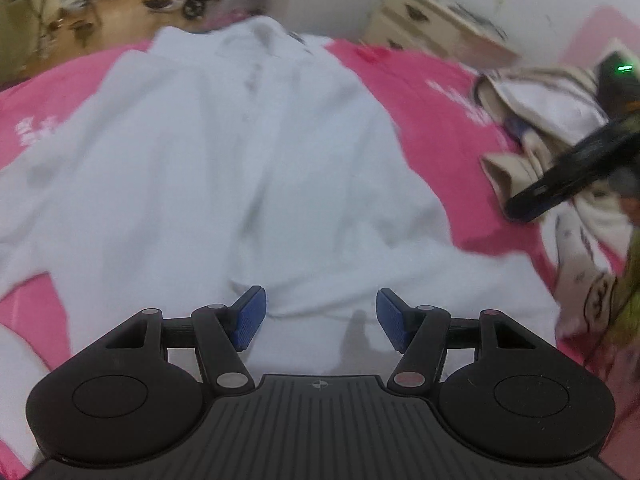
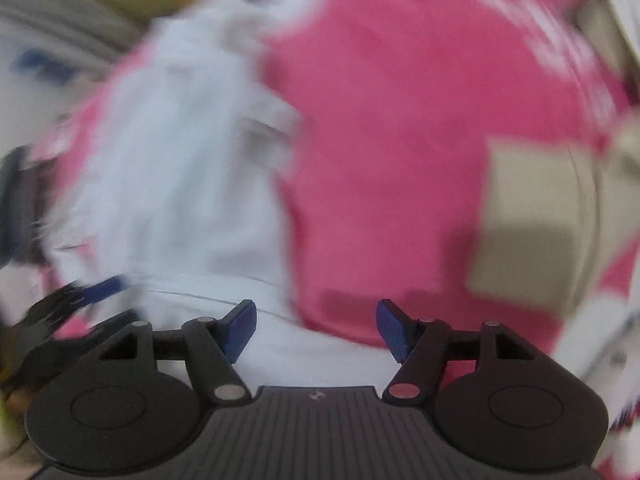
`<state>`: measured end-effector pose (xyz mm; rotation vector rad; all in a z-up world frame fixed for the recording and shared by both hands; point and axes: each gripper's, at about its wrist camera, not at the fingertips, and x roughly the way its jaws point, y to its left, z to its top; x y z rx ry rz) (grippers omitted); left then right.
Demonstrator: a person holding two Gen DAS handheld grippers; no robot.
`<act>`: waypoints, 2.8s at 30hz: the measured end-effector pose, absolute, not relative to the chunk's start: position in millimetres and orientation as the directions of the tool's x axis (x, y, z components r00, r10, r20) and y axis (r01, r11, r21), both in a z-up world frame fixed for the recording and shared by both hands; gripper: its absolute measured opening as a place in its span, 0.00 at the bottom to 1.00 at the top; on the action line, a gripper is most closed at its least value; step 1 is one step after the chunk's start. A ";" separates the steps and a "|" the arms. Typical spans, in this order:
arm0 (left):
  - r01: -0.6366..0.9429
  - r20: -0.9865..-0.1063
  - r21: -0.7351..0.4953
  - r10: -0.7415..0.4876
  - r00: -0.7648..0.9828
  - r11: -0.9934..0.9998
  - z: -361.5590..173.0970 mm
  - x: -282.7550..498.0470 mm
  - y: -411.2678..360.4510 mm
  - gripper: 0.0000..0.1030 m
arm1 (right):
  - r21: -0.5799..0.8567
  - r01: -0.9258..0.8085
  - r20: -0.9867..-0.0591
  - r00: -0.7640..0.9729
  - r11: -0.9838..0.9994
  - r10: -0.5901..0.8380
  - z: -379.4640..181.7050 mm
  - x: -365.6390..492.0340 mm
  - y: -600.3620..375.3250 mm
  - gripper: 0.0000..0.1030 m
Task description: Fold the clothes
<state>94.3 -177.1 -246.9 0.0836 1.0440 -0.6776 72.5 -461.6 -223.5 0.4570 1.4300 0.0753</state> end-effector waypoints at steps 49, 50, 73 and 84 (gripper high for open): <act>0.430 -0.789 -0.352 -0.511 0.340 0.831 -272.5 83.8 -98.5 0.60 | 0.612 -0.090 -0.680 0.448 0.786 0.580 -187.0 -13.7 -331.3 0.08; 0.430 -0.788 -0.355 -0.513 0.340 0.830 -272.5 83.8 -98.2 0.60 | 0.571 -0.142 -0.706 0.418 0.808 0.572 -183.7 -13.5 -318.3 0.08; 0.484 -0.801 -0.336 -0.516 0.305 0.808 -283.3 75.9 -111.4 0.60 | 0.714 0.031 -0.693 0.166 0.699 0.701 -215.5 20.5 -365.0 0.36; 0.479 -0.800 -0.339 -0.516 0.306 0.810 -284.0 74.2 -111.6 0.60 | 0.417 -0.018 -0.852 0.341 0.909 0.397 -233.3 70.9 -367.3 0.44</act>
